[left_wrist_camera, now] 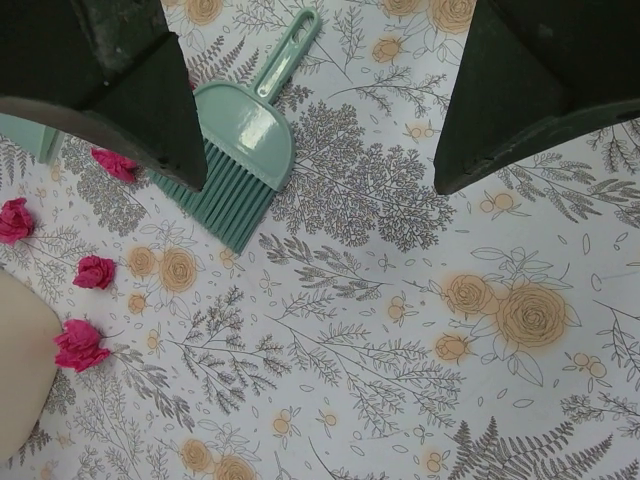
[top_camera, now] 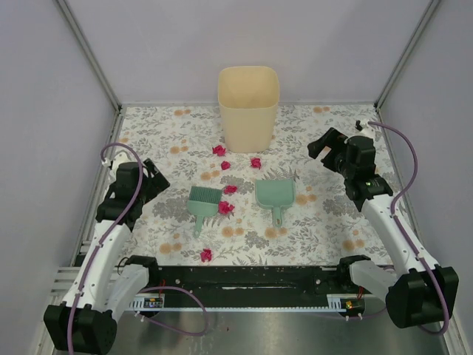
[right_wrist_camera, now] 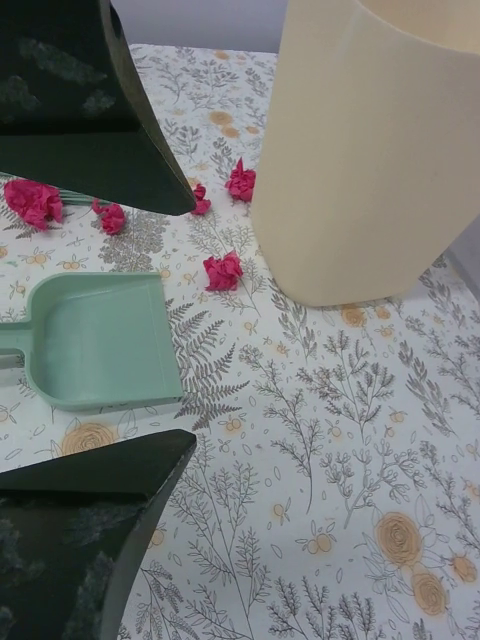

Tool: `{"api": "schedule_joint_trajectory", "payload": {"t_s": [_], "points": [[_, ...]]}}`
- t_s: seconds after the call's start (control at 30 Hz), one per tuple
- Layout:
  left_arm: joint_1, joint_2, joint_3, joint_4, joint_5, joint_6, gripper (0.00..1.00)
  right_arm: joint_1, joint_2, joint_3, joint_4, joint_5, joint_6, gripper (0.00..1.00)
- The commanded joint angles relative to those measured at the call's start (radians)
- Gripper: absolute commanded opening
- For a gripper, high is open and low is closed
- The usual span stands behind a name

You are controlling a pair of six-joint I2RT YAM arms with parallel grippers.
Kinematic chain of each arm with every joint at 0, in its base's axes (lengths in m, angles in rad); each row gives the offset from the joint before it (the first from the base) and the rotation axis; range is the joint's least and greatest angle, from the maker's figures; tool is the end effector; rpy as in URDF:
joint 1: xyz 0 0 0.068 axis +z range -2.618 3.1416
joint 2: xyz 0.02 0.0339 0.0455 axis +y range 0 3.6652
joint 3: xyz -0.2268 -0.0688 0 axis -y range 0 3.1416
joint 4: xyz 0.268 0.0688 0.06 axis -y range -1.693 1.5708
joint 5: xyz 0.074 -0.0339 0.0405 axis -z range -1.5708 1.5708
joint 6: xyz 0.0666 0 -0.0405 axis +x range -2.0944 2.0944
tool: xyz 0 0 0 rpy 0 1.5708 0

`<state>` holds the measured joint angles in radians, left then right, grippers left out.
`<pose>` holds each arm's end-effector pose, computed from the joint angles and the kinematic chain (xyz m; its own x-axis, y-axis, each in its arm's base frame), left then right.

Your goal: Sweep away the paper scraps from the table

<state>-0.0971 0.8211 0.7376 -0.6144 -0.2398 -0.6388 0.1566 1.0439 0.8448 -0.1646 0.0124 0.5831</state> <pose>0.2442 -0.0079 0.2278 -0.4616 -0.5369 -0.7061 -0.4511 0.8275 -0.3343 0.3082 0.0478 0.2653 -0.3729 0.4985 -0.7826 0.0729 0.8565 0.5109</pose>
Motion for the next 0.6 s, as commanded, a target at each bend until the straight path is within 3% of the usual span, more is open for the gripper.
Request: {"api": "schedule_joint_trajectory", "payload": {"t_s": [0.0, 0.27, 0.57], "points": [[-0.004, -0.025, -0.024, 0.042, 0.046, 0.016, 0.99, 0.004, 0.03, 0.045, -0.012, -0.049, -0.003, 0.98], [-0.085, -0.014, -0.08, 0.054, 0.047, 0.008, 0.99, 0.008, 0.045, 0.056, -0.016, -0.066, -0.012, 0.98], [-0.343, 0.163, -0.044, 0.051, -0.093, 0.011, 0.98, 0.009, 0.056, 0.045, -0.015, -0.068, -0.025, 0.98]]}}
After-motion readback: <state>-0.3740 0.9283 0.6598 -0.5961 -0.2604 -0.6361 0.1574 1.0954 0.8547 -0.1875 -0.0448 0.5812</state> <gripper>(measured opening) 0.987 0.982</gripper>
